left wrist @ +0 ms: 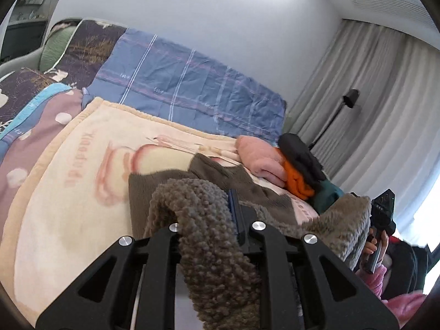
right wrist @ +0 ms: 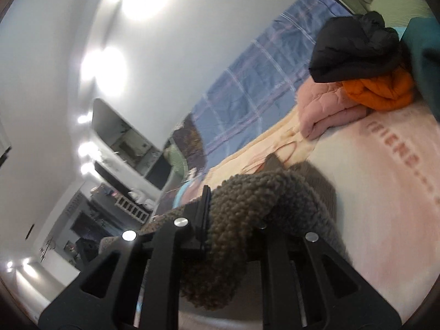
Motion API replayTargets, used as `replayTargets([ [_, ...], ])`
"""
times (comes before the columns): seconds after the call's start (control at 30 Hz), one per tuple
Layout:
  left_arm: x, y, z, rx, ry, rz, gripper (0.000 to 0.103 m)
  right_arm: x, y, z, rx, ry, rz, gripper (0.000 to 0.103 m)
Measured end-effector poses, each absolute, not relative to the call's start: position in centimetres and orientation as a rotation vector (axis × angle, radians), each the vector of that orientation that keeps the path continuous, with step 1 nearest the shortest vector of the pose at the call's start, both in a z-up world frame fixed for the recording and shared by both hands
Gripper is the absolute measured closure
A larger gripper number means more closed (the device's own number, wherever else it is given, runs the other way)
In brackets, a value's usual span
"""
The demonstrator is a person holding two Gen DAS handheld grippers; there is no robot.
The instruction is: Fold large clothes
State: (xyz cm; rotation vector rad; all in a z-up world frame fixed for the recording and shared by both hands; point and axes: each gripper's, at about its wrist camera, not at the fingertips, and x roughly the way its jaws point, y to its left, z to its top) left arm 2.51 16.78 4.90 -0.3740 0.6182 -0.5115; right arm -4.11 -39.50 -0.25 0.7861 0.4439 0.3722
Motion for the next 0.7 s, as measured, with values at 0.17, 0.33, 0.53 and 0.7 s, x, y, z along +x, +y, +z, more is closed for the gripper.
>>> replayTargets([
  [0.17,14.2,14.8,-1.2,-0.306,0.815,-0.346,0.077,7.7,-39.1,-5.9,0.714,0.672,0.171,0.085],
  [0.33,19.1,15.8,-10.1,-0.482,0.969,-0.308,0.072,11.1,-38.8,-12.2,0.727,0.768,0.12,0.081],
  [0.53,17.4,17.2,-8.2,-0.483,0.891,-0.394,0.07,9.2,-39.8,-9.0,0.729,0.721,0.256,0.027],
  [0.7,14.8,17.7,-4.8,-0.481,0.809,-0.427,0.057,5.3,-38.9,-5.0,0.476,0.601,0.104,0.02],
])
